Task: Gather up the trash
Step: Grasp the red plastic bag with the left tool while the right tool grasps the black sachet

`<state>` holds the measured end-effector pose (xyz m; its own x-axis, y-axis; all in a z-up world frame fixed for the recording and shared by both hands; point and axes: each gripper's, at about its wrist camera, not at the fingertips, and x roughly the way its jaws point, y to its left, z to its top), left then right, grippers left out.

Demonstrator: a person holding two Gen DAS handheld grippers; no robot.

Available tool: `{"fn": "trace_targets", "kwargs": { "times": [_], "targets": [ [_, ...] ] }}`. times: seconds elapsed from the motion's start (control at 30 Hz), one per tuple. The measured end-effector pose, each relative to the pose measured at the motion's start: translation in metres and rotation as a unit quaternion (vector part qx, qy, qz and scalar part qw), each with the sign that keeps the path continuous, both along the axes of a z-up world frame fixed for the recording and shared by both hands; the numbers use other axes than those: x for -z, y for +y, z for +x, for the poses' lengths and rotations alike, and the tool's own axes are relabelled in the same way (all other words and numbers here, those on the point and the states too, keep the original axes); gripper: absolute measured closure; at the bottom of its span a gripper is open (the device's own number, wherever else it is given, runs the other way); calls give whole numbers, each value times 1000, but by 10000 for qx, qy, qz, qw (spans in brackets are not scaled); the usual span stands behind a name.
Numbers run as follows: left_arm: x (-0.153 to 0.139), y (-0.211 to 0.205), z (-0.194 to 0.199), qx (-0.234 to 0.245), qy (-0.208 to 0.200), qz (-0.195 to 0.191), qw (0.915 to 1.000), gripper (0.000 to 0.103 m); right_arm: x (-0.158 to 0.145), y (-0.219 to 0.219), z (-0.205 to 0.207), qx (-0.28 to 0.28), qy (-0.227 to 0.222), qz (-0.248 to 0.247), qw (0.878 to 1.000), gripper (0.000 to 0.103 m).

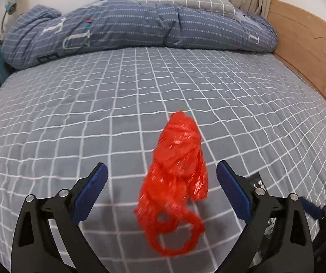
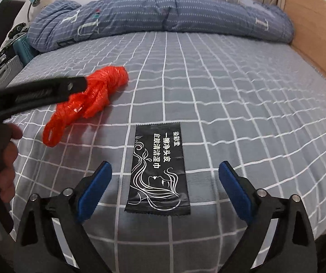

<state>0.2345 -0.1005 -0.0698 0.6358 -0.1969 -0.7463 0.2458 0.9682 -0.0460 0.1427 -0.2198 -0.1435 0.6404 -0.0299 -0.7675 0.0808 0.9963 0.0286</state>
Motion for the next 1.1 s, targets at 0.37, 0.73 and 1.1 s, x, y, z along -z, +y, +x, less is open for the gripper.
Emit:
{"fn": "trace_targets", "kwargs": {
  "times": [0.37, 0.73, 1.1],
  "targets": [
    [29, -18, 35, 149, 458, 118, 9988, 37, 13, 3, 17, -153, 317, 196, 9992, 32],
    [40, -15, 36, 106, 560, -48, 9984, 60, 22, -2, 22, -115, 481, 242, 9985, 54],
    [36, -16, 30, -13, 386, 16, 9993, 65, 19, -3, 22, -129, 444, 263, 9986, 75]
  ]
}}
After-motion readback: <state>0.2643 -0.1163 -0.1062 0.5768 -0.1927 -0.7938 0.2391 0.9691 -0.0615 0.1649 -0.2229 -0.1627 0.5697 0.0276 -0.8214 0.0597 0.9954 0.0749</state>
